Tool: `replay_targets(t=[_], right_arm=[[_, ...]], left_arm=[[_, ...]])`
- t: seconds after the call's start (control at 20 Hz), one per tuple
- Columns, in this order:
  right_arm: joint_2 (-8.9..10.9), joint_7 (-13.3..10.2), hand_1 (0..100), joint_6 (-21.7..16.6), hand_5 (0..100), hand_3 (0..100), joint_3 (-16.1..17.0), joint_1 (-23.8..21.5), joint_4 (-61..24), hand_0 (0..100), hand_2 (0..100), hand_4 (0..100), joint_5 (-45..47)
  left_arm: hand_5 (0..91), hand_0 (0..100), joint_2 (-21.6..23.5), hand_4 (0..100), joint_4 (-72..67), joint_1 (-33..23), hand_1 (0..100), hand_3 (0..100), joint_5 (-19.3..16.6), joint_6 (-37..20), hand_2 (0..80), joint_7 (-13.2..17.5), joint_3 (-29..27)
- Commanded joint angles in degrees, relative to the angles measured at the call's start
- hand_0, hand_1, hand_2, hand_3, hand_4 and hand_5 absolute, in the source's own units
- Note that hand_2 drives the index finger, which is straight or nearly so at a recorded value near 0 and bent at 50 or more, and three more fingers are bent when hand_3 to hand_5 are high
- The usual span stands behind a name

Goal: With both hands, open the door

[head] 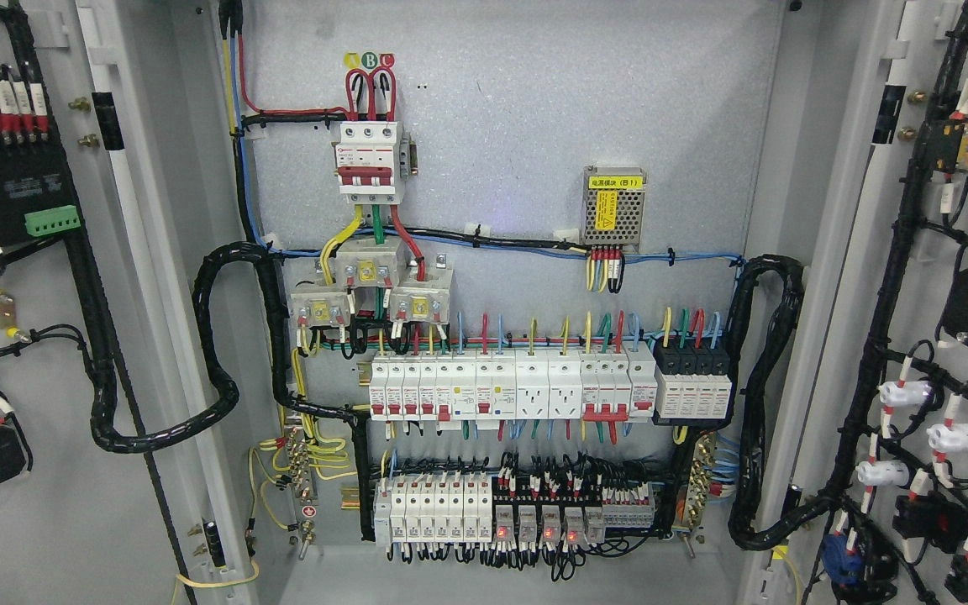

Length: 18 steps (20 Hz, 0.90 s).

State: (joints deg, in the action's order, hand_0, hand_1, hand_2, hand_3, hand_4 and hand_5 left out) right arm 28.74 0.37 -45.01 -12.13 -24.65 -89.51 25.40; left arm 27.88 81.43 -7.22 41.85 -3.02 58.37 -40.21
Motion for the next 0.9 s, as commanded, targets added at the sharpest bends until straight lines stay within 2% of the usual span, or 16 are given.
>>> replay_targets(t=[0.0,0.85], right_arm=[[4.04,0.25,0,0.01,0,0,0.53,-0.05,2.15,22,0,0,1.14],[4.48,0.25,0,0.01,0,0,0.71,0.39,2.41,22,0,0,1.14]], left_arm=[[0.0,30,5.34,4,-11.82,3.97,0,3,0.07,0.03,2.8,0.34,2.67],[0.0,30,5.79,4,-13.23,6.08,0,3,0.07,0.12,2.7,0.34,3.65]])
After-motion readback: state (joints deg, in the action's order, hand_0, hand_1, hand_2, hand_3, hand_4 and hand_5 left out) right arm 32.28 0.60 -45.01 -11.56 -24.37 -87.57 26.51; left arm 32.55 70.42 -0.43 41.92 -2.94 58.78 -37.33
